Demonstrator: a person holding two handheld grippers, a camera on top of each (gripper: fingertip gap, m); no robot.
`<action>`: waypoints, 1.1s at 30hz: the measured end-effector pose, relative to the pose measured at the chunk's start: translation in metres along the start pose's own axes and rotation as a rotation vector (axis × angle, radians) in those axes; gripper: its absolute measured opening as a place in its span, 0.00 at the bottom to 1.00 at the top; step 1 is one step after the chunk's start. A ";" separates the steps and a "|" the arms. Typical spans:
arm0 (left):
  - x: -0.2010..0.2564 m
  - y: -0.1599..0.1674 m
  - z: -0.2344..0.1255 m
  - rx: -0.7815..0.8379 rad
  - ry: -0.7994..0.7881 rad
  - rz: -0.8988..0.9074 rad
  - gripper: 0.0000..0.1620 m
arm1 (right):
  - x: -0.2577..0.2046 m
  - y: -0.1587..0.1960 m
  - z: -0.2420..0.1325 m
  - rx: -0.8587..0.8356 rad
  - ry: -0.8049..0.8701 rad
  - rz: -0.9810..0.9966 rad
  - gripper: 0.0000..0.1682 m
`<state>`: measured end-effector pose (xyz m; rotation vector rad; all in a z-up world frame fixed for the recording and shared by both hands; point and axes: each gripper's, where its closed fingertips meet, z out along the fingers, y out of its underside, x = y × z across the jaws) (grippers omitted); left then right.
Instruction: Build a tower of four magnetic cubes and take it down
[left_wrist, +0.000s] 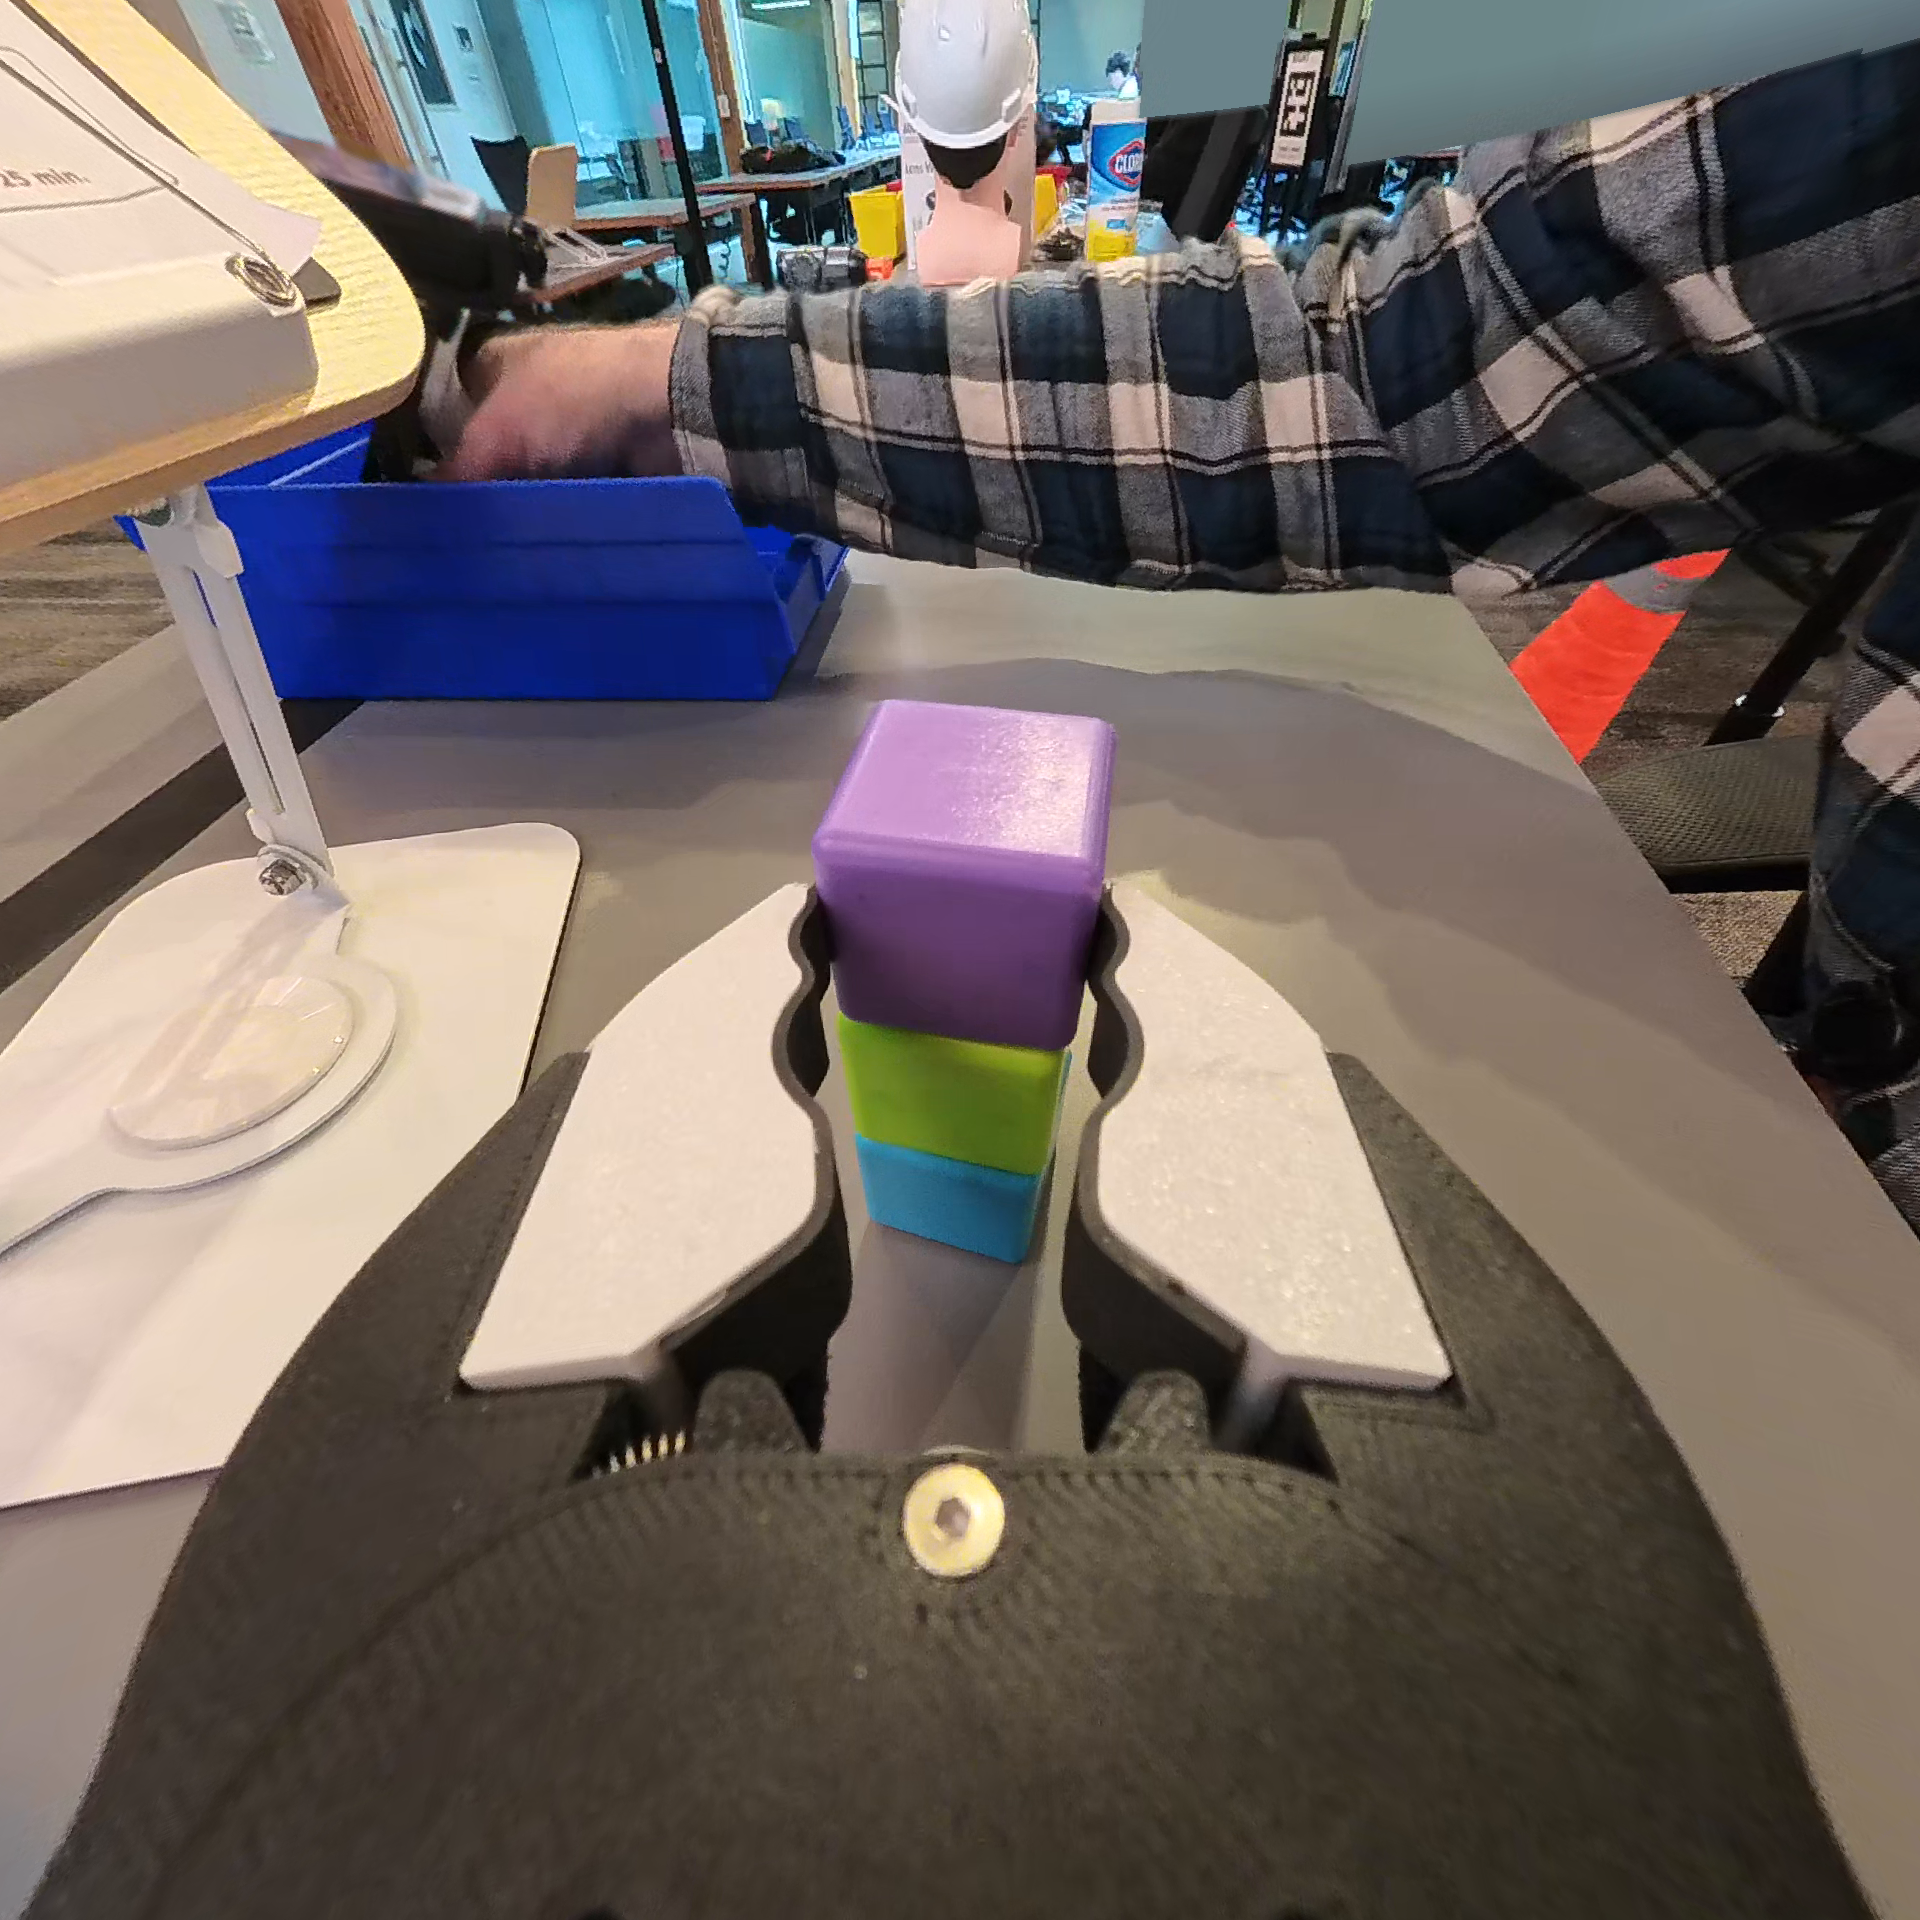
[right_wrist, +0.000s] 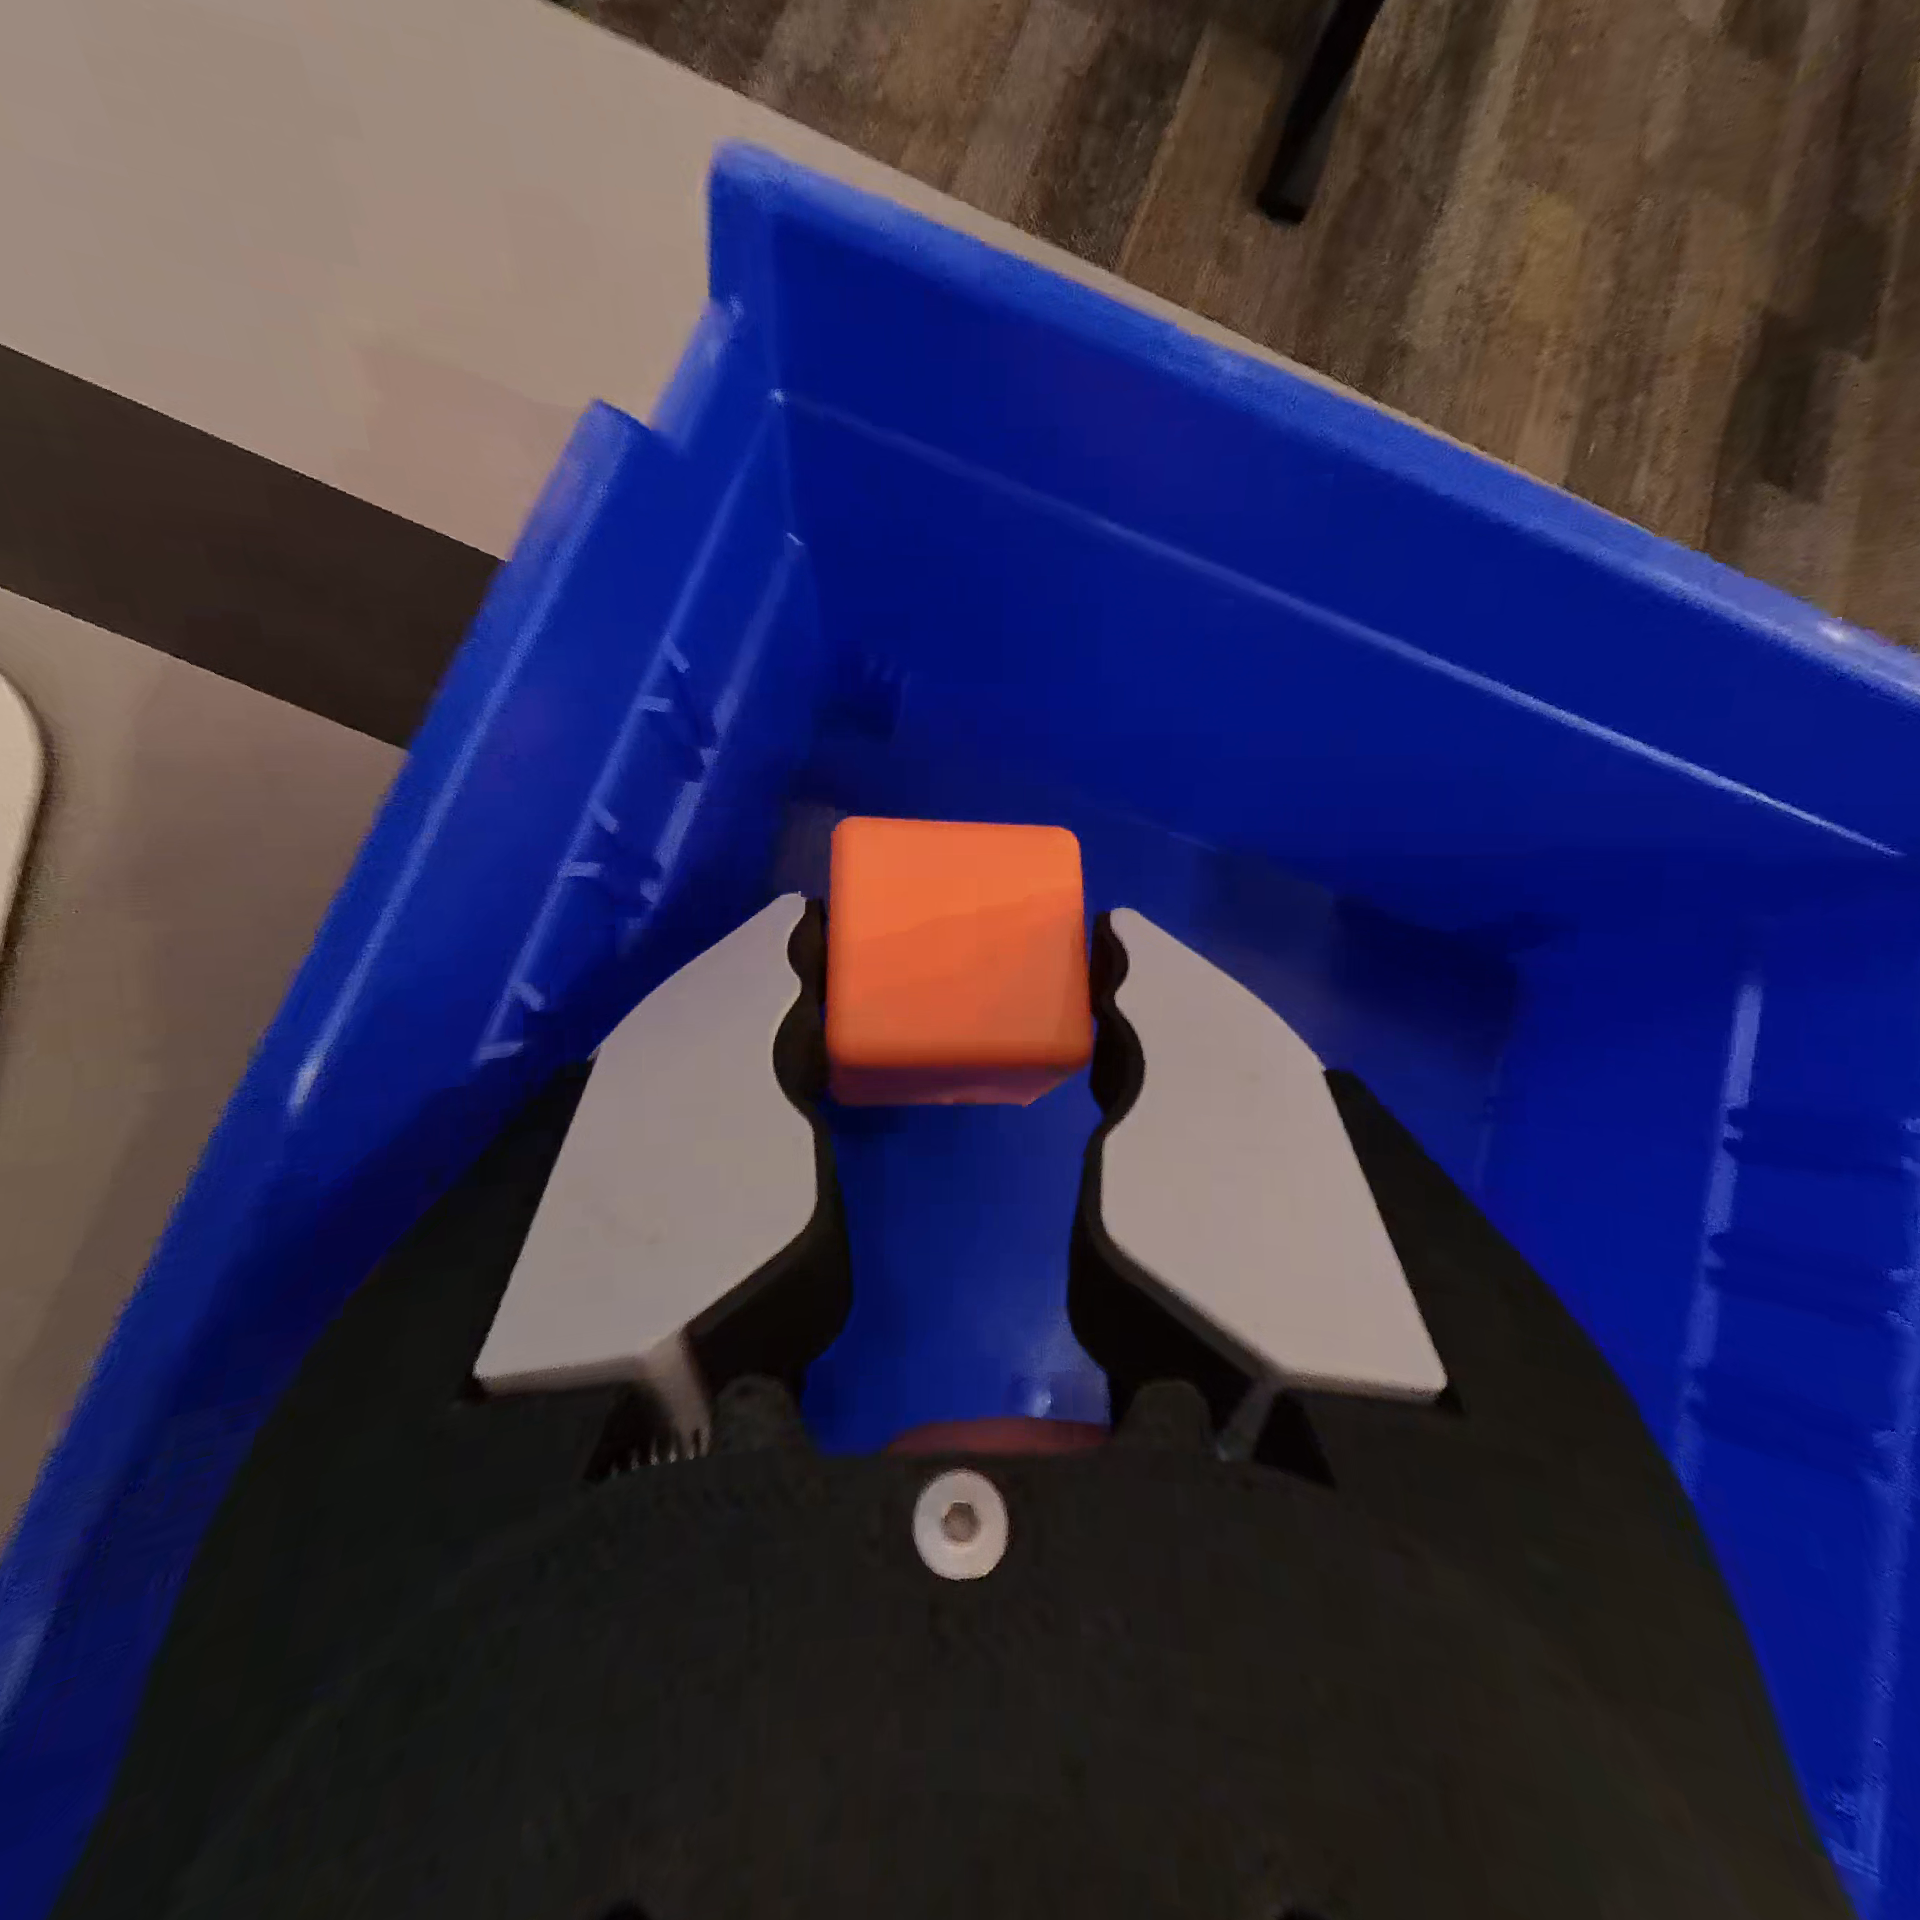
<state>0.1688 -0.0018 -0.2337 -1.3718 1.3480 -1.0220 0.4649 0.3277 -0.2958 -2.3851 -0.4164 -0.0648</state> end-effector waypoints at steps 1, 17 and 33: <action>0.000 0.000 0.000 0.000 0.000 0.000 0.29 | 0.000 0.003 0.003 -0.015 0.001 -0.005 0.29; 0.001 0.000 0.001 -0.005 0.001 0.007 0.29 | -0.005 -0.021 -0.115 0.274 0.021 -0.030 0.32; 0.005 -0.005 -0.011 0.008 0.026 0.013 0.37 | -0.085 -0.039 -0.263 0.518 0.004 -0.327 0.26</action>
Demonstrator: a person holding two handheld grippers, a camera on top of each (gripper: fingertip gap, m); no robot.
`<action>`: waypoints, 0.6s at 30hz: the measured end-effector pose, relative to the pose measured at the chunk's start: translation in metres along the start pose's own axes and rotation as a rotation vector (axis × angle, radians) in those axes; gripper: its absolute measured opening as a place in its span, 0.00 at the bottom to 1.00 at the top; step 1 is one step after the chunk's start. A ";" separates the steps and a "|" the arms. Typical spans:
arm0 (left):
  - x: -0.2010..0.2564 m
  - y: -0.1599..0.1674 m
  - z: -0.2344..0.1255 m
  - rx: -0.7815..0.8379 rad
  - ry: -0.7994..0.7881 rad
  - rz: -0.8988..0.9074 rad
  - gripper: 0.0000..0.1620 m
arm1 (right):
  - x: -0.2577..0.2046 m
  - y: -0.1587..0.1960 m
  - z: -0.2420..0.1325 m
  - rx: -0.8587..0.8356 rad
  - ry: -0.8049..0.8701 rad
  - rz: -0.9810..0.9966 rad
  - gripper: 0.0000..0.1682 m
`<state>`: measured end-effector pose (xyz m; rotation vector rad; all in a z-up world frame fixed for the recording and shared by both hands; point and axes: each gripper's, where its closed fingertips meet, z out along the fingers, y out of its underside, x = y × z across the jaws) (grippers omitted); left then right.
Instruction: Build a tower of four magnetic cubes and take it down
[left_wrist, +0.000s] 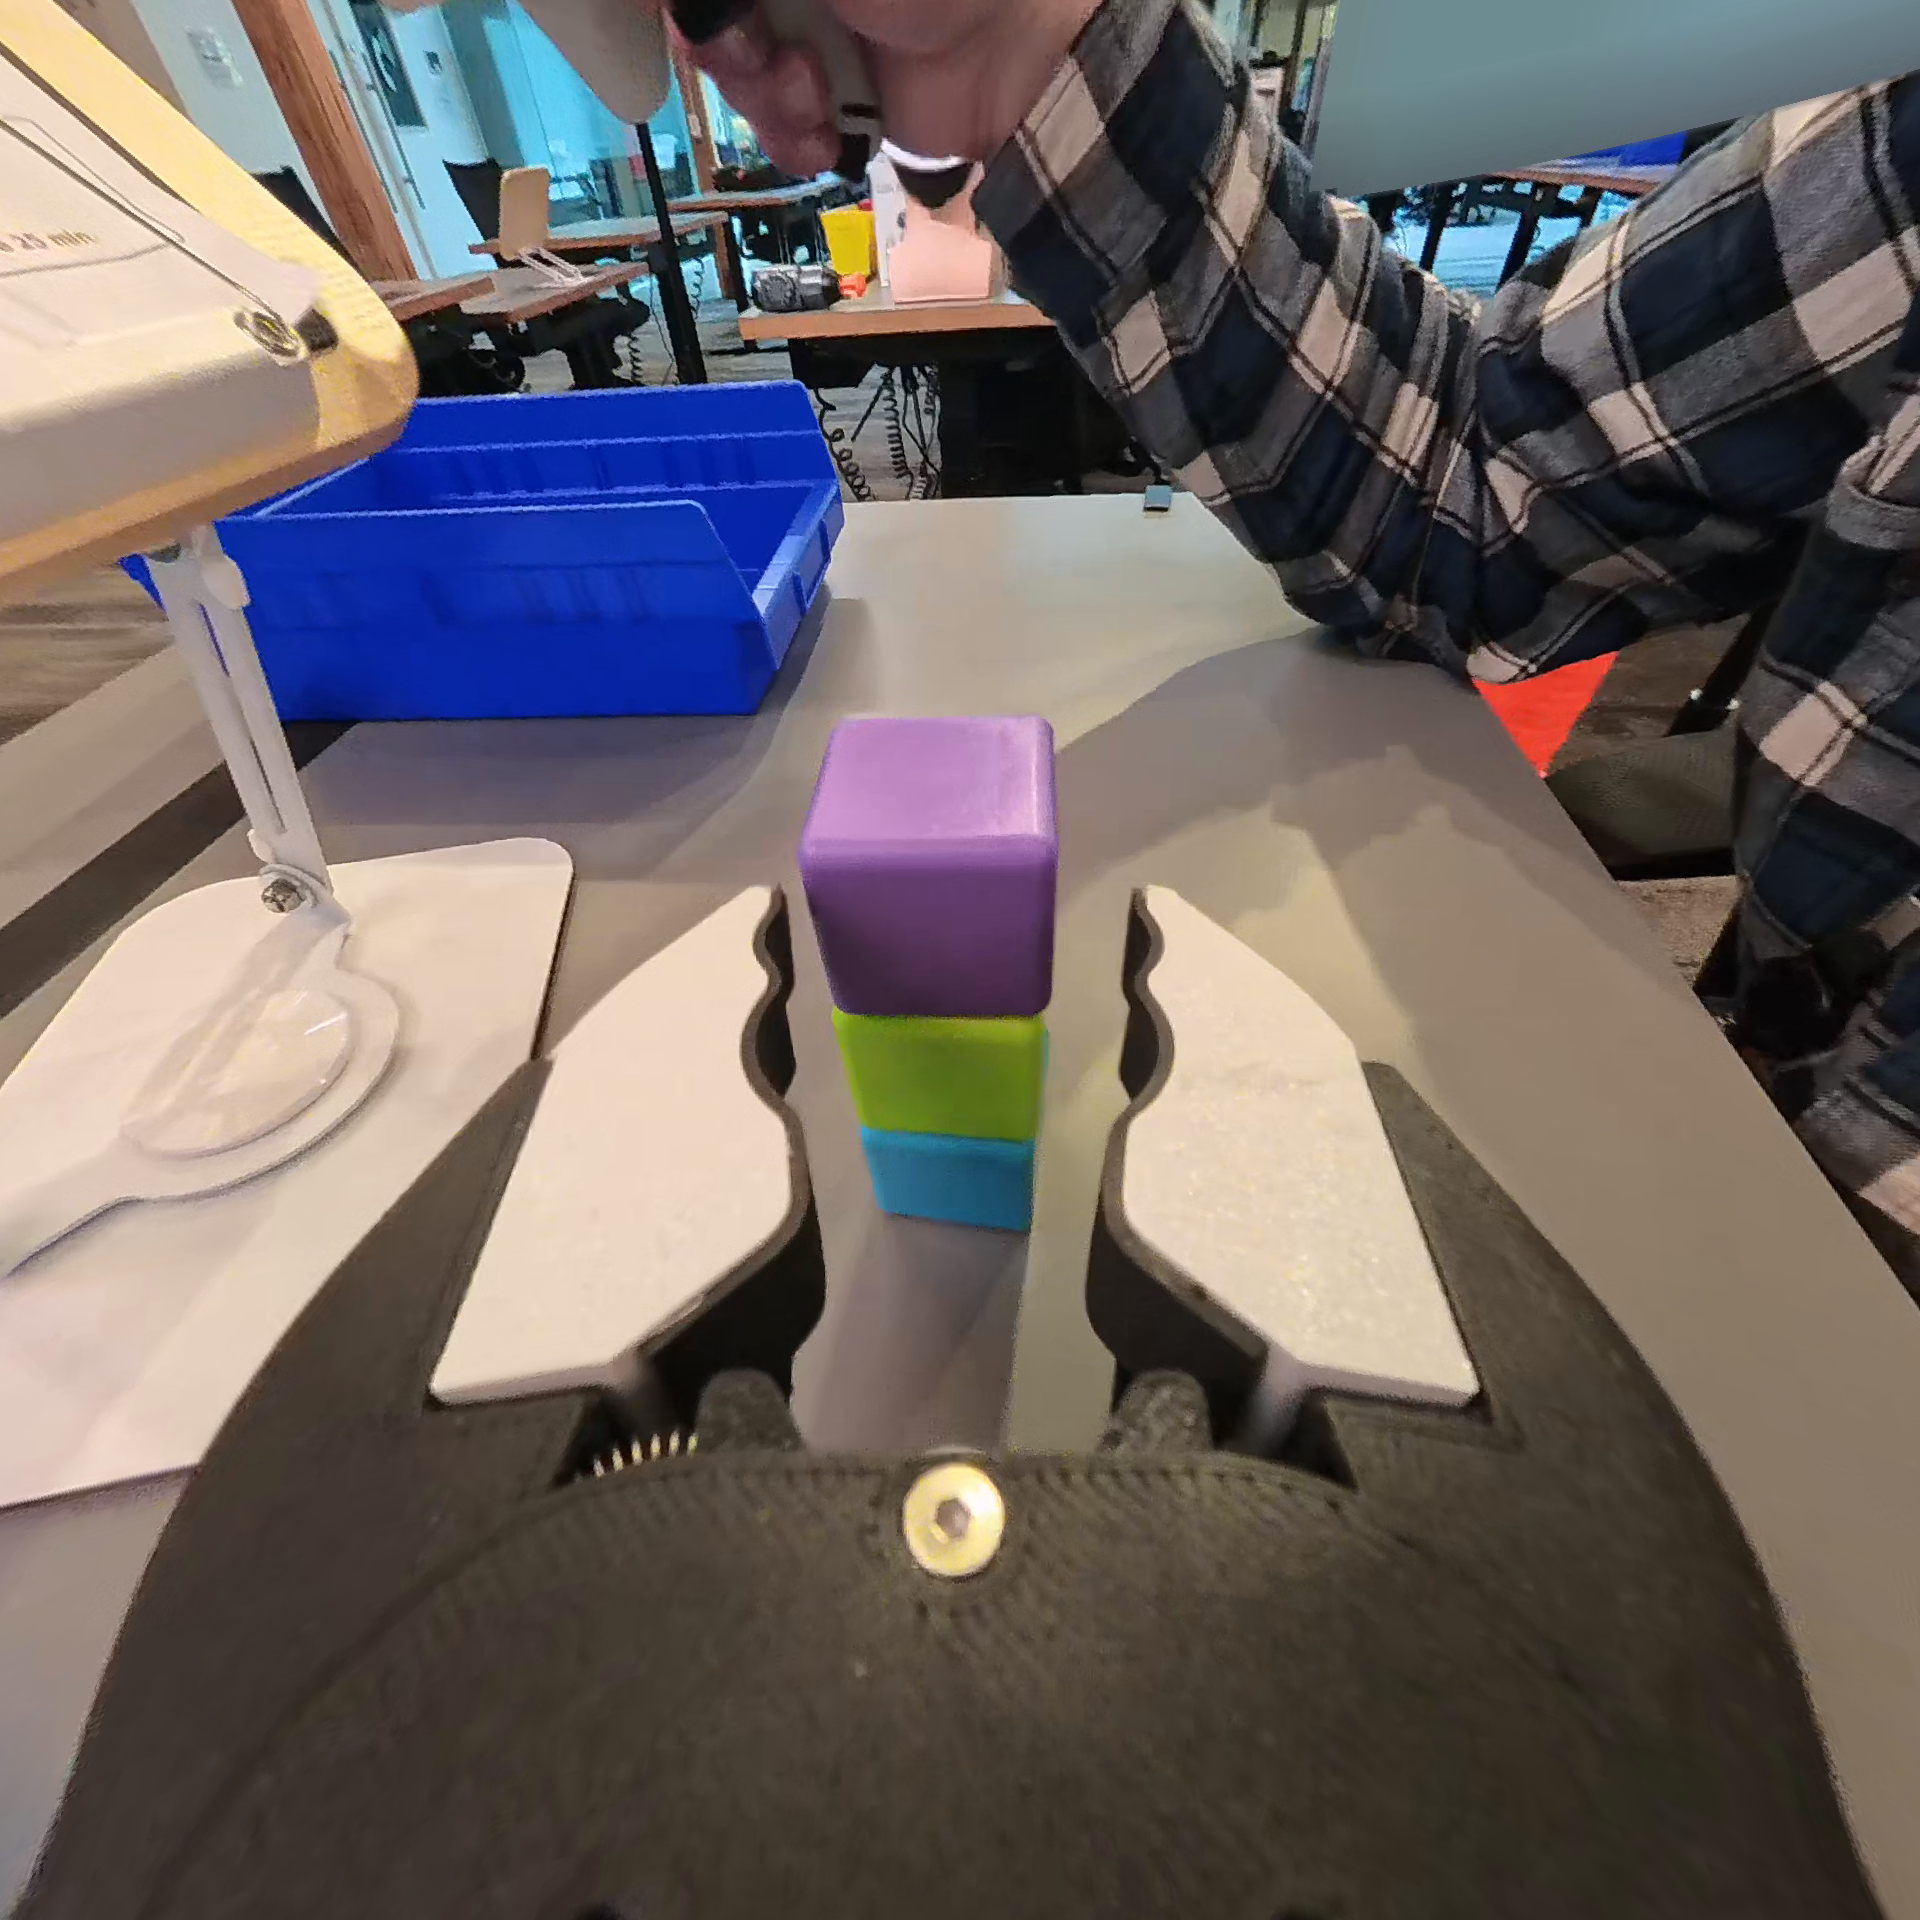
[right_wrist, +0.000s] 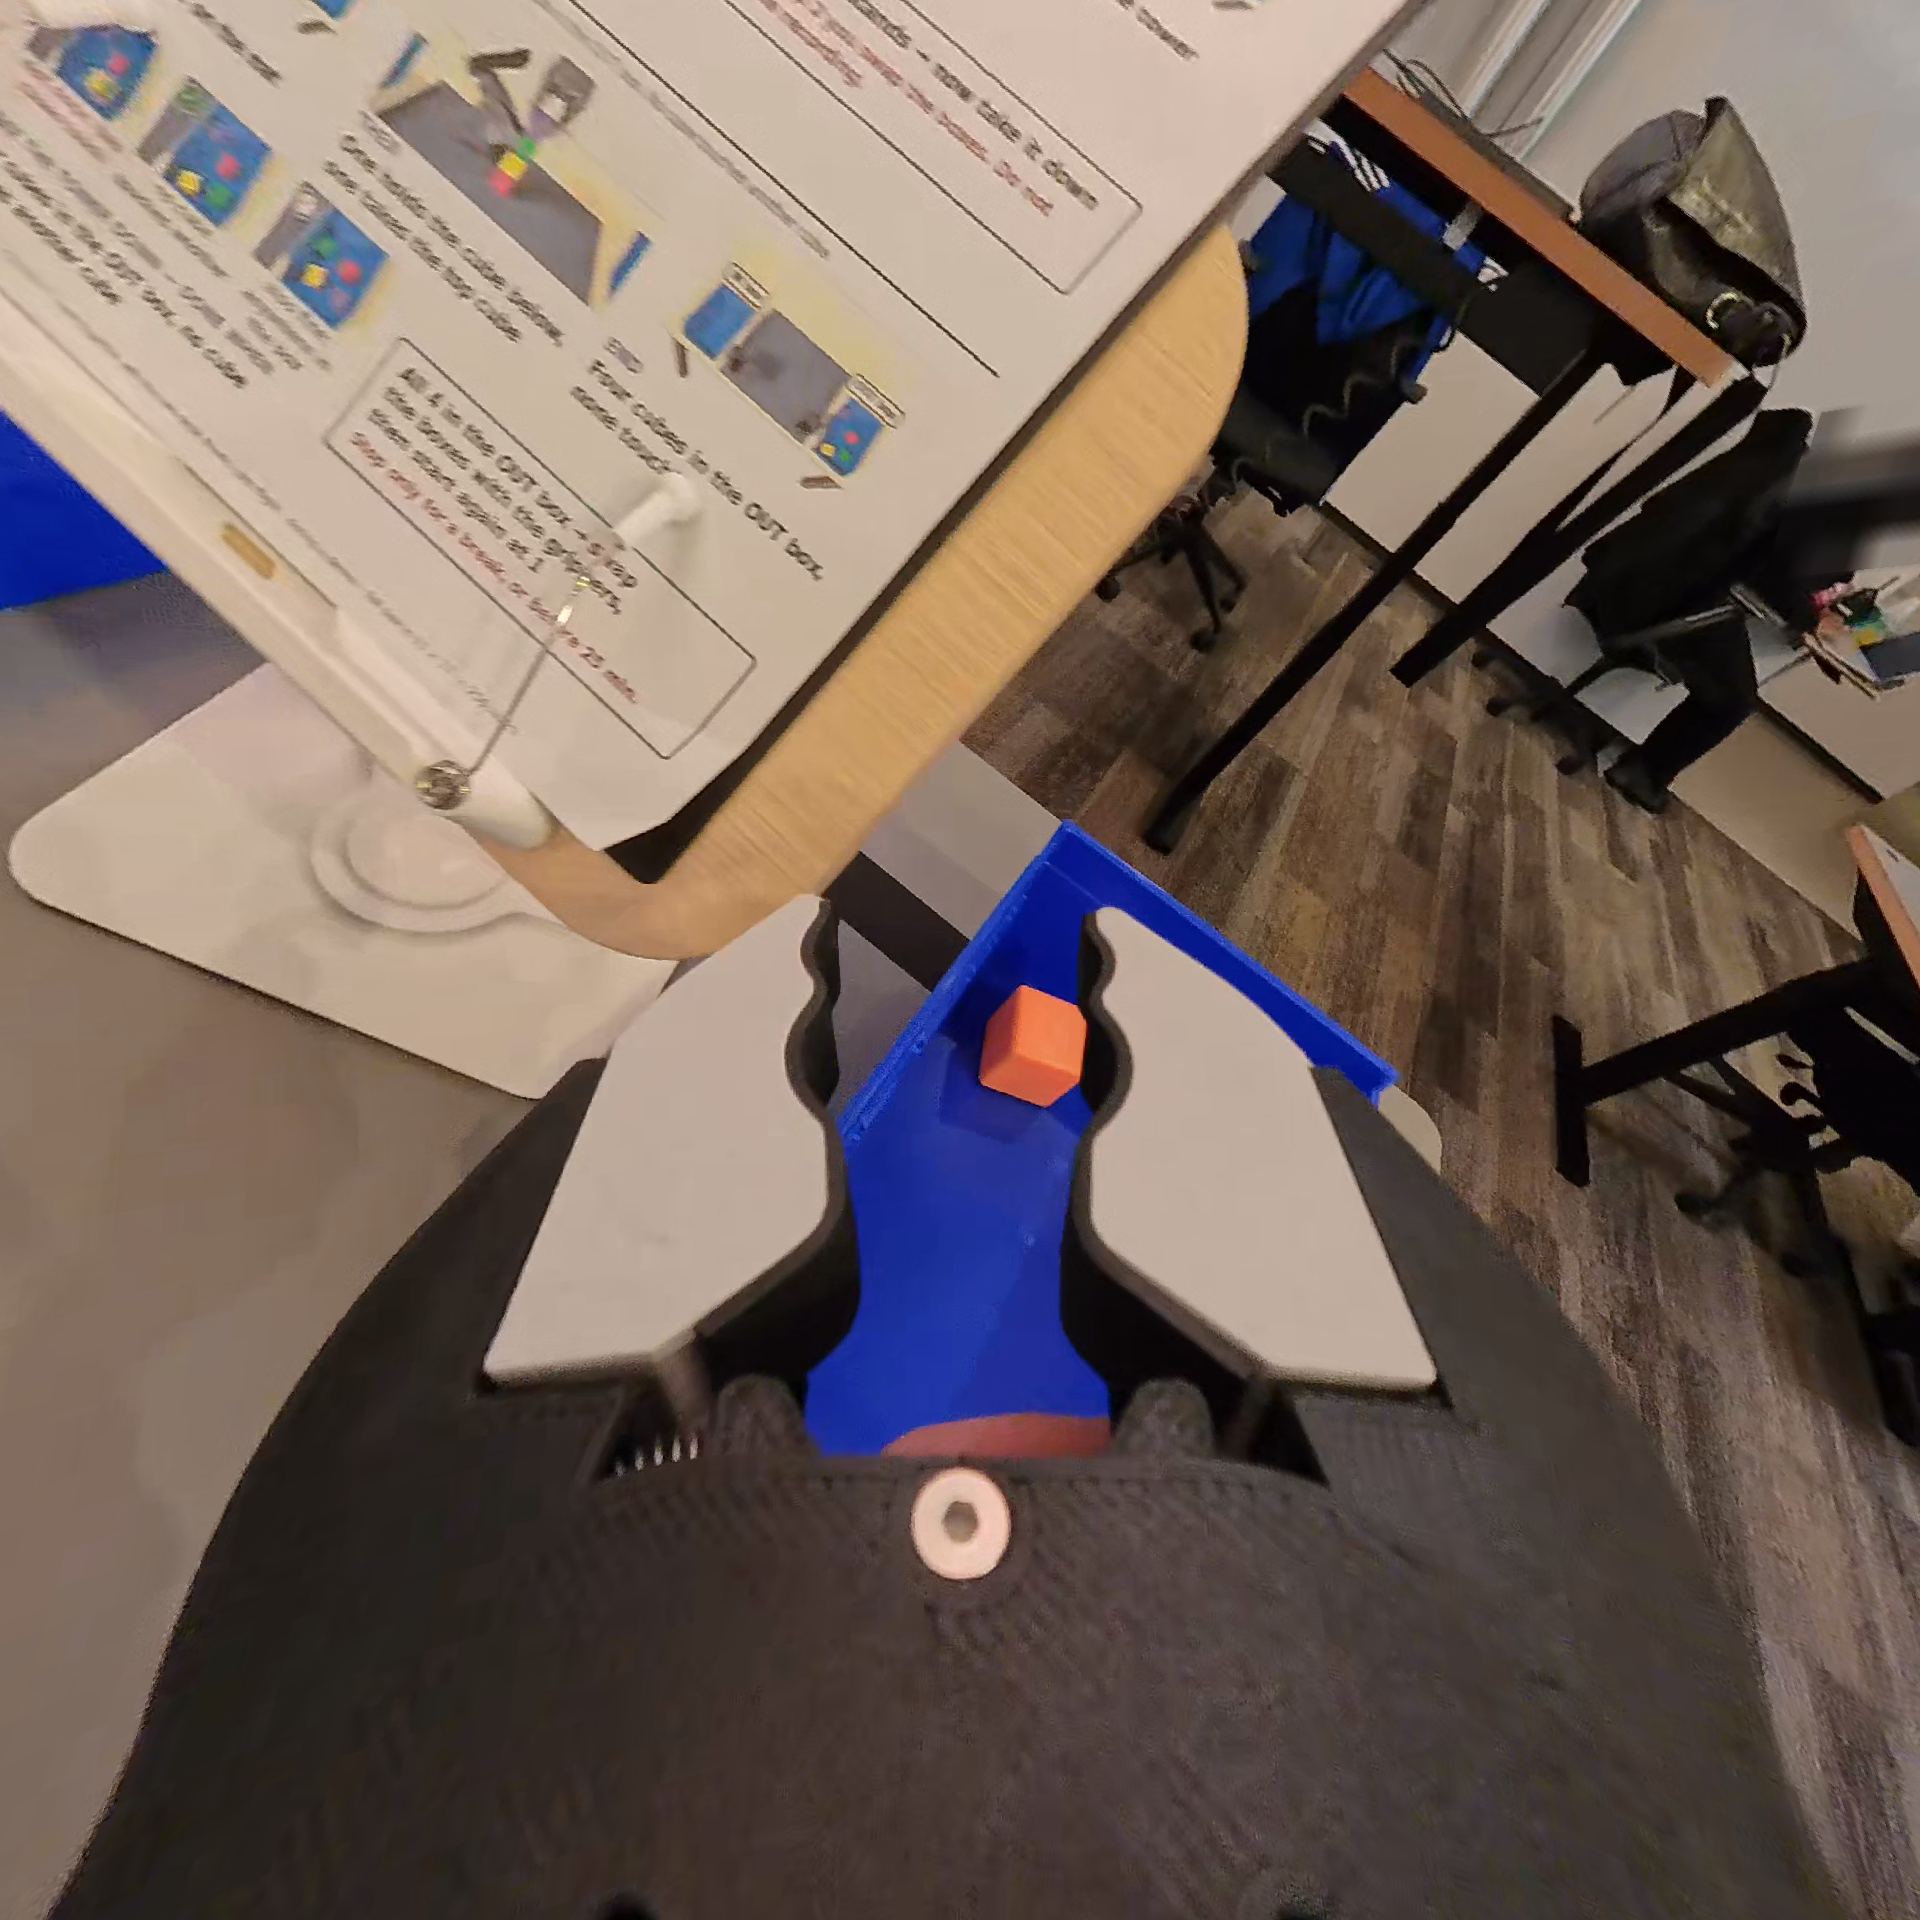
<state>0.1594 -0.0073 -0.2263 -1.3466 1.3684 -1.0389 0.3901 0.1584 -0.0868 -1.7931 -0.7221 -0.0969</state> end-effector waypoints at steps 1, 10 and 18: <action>0.001 0.001 0.000 -0.009 0.005 -0.005 0.38 | -0.004 -0.002 -0.001 0.006 -0.011 -0.007 0.26; -0.005 0.039 0.012 -0.186 -0.011 0.012 0.37 | -0.045 -0.015 -0.007 0.022 -0.124 -0.090 0.26; -0.005 0.046 0.020 -0.203 -0.004 0.003 0.29 | -0.144 -0.027 -0.021 0.063 -0.483 -0.215 0.27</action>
